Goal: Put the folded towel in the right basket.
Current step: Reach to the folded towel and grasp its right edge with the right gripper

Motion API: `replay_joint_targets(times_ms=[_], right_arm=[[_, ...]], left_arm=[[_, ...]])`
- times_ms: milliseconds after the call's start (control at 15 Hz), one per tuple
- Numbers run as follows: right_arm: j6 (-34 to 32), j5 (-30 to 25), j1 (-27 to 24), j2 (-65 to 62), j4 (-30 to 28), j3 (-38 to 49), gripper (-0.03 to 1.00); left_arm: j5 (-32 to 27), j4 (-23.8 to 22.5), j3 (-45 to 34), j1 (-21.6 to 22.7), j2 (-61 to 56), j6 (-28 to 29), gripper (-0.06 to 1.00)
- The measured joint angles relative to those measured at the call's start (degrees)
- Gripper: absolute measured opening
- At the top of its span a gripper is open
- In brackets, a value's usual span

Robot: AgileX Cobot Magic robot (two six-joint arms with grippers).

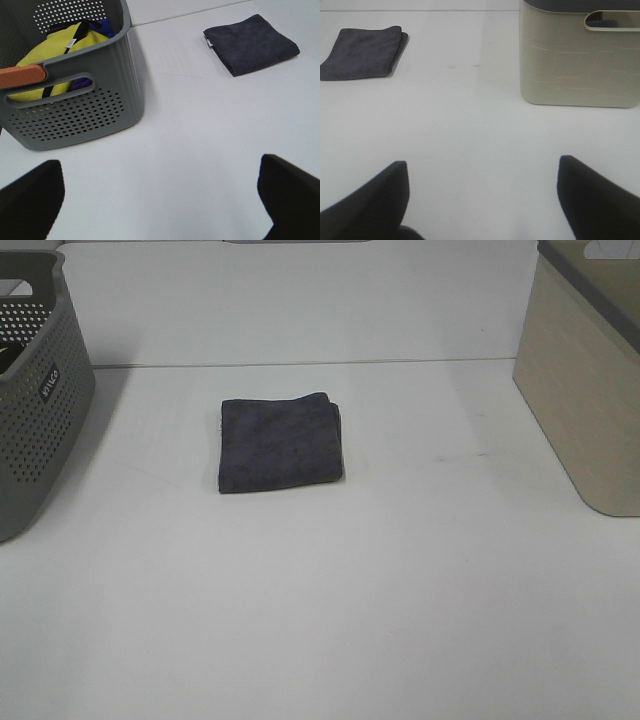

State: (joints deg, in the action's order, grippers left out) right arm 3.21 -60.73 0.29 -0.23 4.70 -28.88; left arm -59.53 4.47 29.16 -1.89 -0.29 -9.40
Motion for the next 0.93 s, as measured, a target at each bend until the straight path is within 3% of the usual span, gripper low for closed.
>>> replay_joint_targets(times_ms=[933], right_arm=[[0.0, 0.0, 0.0, 0.0, 0.0, 0.0, 0.76]], left_arm=[[0.0, 0.0, 0.0, 0.0, 0.0, 0.0, 0.99]])
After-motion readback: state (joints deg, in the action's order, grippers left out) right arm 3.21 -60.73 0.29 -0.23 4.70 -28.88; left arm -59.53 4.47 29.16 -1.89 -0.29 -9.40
